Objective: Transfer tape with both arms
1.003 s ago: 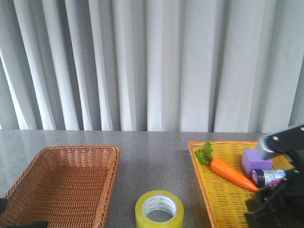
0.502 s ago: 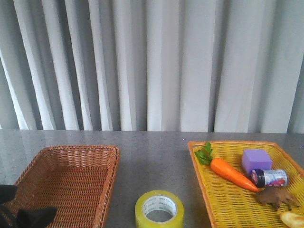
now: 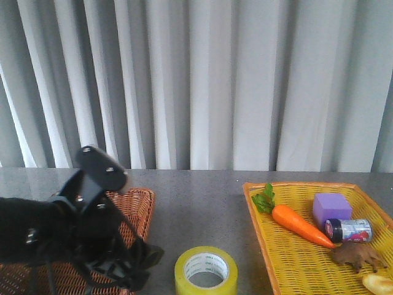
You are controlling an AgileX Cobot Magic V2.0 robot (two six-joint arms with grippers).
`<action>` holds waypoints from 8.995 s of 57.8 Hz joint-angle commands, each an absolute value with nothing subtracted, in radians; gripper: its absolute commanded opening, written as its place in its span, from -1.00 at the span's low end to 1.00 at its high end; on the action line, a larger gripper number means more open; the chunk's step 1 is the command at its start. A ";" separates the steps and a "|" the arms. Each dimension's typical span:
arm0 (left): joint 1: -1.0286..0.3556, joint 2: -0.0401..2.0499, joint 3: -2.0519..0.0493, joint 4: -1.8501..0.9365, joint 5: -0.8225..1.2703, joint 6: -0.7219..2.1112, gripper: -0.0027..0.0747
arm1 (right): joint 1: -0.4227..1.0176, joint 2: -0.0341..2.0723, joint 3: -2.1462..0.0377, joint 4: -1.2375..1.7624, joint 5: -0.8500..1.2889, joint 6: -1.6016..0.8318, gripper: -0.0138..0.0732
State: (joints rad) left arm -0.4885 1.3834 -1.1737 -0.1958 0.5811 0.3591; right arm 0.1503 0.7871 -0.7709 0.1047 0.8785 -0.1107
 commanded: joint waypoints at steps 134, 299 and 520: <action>-0.506 1.792 -1.925 -0.064 1.010 0.272 -0.64 | 0.146 0.783 -0.795 0.110 0.832 -0.119 0.27; -0.132 0.775 -0.768 -0.053 0.679 0.089 0.47 | 0.146 0.783 -0.795 0.111 0.832 -0.119 0.27; -0.113 -0.027 0.017 -0.083 -0.056 0.089 -0.95 | -0.103 0.187 -0.228 0.058 0.103 -0.114 -0.70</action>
